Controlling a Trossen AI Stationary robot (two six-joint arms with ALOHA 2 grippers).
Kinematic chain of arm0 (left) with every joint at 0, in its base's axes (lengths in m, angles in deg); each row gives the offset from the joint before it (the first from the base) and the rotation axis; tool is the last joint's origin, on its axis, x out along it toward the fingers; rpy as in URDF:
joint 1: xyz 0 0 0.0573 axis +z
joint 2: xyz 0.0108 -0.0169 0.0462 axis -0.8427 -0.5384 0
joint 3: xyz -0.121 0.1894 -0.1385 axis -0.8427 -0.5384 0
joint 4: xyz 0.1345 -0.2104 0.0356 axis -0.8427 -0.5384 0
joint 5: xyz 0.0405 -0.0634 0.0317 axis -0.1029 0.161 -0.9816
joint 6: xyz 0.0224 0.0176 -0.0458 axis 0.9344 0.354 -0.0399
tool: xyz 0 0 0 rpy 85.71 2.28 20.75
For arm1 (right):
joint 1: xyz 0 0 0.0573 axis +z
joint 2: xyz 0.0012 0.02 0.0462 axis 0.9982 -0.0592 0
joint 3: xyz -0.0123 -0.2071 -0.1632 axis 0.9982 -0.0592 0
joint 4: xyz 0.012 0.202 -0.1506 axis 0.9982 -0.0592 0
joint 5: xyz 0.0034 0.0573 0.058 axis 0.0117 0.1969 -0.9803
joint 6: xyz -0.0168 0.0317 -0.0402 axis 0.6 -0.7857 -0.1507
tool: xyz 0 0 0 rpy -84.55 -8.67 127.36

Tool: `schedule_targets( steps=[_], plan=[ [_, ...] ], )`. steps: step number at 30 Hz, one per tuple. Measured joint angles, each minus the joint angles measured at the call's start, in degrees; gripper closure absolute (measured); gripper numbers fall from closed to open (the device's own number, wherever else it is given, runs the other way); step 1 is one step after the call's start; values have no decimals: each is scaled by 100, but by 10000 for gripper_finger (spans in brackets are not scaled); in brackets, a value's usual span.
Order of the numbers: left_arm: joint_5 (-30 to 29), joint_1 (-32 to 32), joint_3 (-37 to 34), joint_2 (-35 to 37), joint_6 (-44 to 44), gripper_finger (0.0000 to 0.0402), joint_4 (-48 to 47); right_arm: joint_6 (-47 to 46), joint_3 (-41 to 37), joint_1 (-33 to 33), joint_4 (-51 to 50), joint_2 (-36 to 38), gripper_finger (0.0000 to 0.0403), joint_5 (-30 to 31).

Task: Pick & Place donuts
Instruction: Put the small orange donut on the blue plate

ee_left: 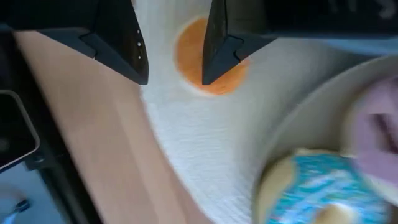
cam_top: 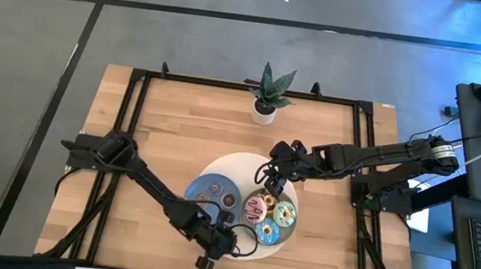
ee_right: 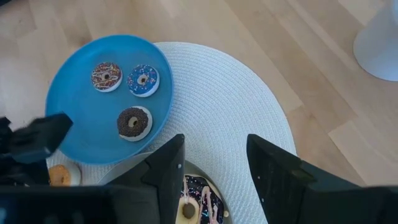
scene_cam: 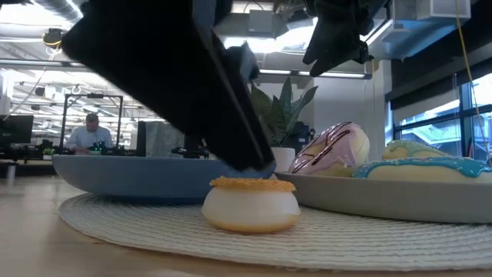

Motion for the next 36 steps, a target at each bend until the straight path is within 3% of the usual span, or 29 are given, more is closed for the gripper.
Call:
schedule_targets(
  steps=[6, 17, 27, 36],
  plan=[
    [147, 13, 2, -163, -43, 266, 224, 0, 0, 0, -1, 0, 228, 0],
    [-113, 31, 7, -130, 216, 289, -154, 0, 0, 0, -11, 2, 228, 0],
    [-872, 26, 7, -124, 815, 312, -551, 0, -2, 0, -42, 0, 228, 0],
    [-897, 31, 7, -124, 910, 346, -558, 15, -2, 0, -42, 1, 228, 0]
  ],
)
